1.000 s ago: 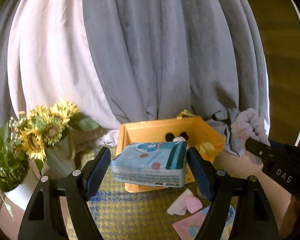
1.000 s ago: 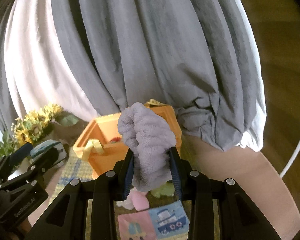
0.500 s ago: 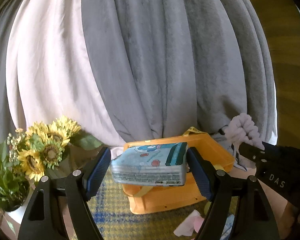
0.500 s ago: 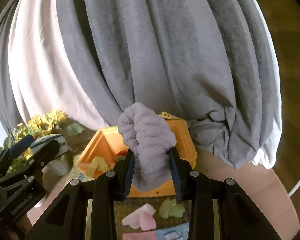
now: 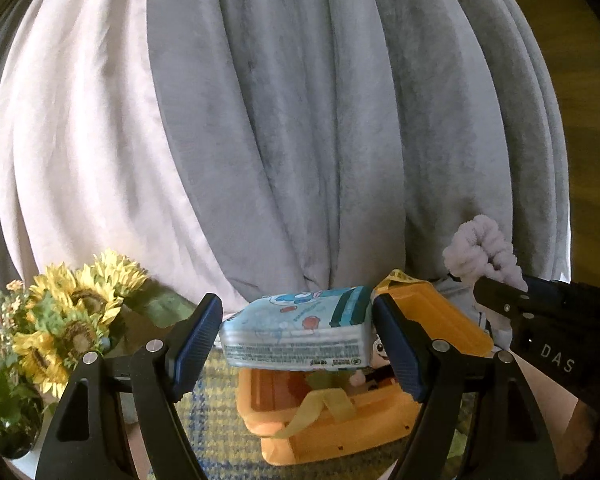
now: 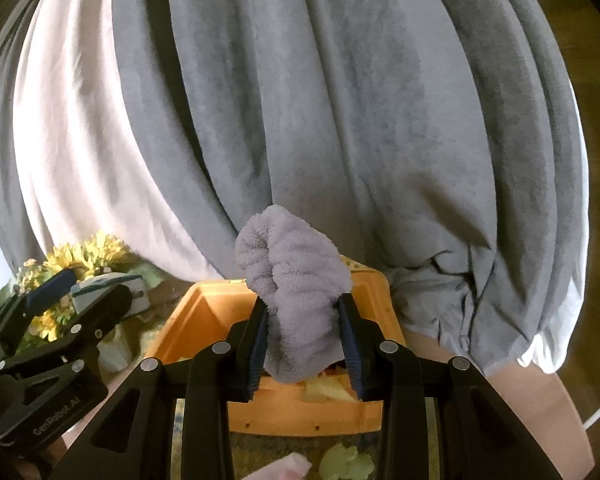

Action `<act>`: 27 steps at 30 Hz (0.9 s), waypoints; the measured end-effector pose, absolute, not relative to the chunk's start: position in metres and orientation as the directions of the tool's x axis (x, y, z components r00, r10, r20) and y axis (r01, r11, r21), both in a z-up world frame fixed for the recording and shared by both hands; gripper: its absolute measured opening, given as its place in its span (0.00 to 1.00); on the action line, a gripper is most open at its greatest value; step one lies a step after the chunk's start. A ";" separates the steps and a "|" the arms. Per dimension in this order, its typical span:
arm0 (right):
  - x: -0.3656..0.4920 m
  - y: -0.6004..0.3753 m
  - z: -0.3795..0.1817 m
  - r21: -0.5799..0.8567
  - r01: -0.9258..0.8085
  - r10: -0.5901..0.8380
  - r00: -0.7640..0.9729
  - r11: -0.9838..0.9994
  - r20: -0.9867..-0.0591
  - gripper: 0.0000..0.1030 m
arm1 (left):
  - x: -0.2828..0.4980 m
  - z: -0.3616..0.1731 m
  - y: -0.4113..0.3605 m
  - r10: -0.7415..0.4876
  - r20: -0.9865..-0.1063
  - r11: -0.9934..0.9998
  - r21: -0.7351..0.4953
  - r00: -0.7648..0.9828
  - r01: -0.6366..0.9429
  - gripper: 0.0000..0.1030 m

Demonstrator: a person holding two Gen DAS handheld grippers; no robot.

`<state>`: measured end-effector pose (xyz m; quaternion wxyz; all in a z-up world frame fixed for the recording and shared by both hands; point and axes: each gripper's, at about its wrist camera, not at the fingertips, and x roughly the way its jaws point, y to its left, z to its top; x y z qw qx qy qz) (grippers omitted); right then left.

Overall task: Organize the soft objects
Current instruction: 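Carry the lavender wristband with the right gripper over the crate and release it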

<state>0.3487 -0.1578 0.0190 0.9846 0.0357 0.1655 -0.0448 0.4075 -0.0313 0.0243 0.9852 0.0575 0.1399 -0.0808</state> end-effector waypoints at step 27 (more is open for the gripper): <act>0.453 -0.188 -0.033 -0.012 0.075 -0.071 0.852 0.997 -0.519 0.34 | 0.513 -0.040 -0.060 -0.150 -0.438 0.960 0.151 0.886 0.237 0.74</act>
